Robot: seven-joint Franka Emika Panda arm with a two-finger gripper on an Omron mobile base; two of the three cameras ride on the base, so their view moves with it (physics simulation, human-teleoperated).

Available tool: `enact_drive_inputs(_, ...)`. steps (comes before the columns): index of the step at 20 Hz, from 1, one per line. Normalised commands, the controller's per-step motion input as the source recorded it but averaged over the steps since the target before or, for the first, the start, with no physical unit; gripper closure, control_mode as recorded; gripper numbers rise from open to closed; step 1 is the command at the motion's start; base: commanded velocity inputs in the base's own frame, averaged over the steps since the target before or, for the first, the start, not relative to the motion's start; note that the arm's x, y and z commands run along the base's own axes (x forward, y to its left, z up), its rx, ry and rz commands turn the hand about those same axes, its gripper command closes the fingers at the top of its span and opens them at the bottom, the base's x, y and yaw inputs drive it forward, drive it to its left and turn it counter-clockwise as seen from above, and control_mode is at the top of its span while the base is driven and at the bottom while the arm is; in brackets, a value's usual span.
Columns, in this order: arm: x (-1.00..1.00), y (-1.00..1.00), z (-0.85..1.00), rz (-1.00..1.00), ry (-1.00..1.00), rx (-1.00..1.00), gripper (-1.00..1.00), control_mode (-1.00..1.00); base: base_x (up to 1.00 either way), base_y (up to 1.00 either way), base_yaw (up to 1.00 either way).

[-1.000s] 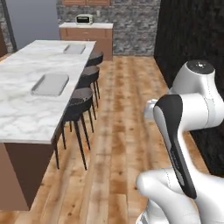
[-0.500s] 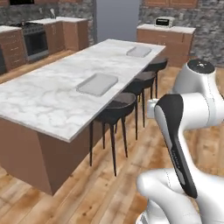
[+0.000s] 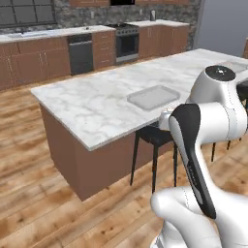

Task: Place the cold items (broccoli and lemon) from the fridge in one tupperware on the dining counter. Place the warm items (kebab skewer and hot dog) in the stove area in another tupperware.

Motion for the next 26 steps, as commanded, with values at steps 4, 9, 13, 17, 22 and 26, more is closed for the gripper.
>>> enact_drive_inputs(4,0.0,0.0,0.0,0.0,0.0,0.0,1.0,1.0,0.02,-1.0,0.63)
enact_drive_inputs(9,0.0,0.0,0.0,0.0,0.0,0.0,1.0,1.0,0.34,-1.0,0.35)
enact_drive_inputs(13,0.0,0.0,0.0,0.0,0.0,0.0,1.0,1.0,0.48,-0.97,-0.1)
enact_drive_inputs(17,0.0,0.0,0.0,0.0,0.0,0.0,1.0,1.0,0.81,-0.6,-0.23)
enact_drive_inputs(22,0.0,0.0,0.0,0.0,0.0,0.0,1.0,1.0,0.82,-0.01,-0.08)
enact_drive_inputs(26,0.0,0.0,0.0,0.0,0.0,0.0,1.0,1.0,0.55,0.14,0.0)
